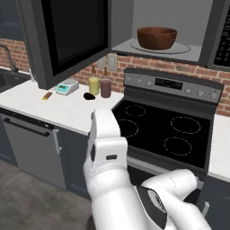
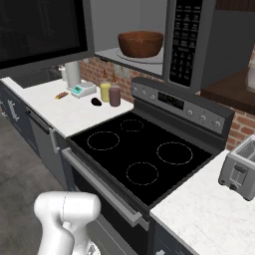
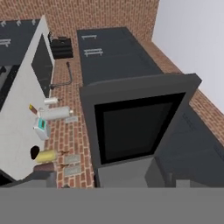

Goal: Pick the corn from the sink and place it in the bowl. Then pick the bowl and place it in the microwave. Then close the microwave door and press the start button.

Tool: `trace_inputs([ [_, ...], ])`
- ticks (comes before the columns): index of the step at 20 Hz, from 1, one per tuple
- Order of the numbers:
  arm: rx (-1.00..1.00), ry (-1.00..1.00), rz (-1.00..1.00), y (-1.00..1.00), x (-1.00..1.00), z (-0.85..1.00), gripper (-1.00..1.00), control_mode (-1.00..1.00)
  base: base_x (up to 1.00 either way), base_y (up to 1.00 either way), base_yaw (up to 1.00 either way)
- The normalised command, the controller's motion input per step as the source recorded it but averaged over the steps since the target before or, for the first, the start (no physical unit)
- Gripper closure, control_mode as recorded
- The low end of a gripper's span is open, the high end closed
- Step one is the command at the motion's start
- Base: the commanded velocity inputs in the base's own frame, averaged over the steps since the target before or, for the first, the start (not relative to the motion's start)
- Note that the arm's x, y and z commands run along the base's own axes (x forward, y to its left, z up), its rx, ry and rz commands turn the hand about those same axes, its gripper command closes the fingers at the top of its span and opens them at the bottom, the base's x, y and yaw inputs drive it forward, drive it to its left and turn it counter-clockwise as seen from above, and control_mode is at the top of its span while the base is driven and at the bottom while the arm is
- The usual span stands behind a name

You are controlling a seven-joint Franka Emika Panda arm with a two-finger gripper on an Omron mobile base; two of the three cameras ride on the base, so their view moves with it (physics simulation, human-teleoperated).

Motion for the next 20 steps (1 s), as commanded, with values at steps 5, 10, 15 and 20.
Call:
trace_inputs([
  [5,0.00,0.00,0.00,0.20,0.42,-0.20,-1.00,-1.00,0.00,0.00,0.00],
  [10,0.00,0.00,0.00,0.24,0.48,-0.24,-1.00,-1.00,0.00,0.00,0.00],
  [15,0.00,0.00,-0.02,0.47,0.48,-0.30,-1.00,-1.00,0.00,0.00,0.00],
  [20,0.00,0.00,-0.04,0.49,0.41,-0.11,-1.00,-1.00,0.00,0.00,0.00],
])
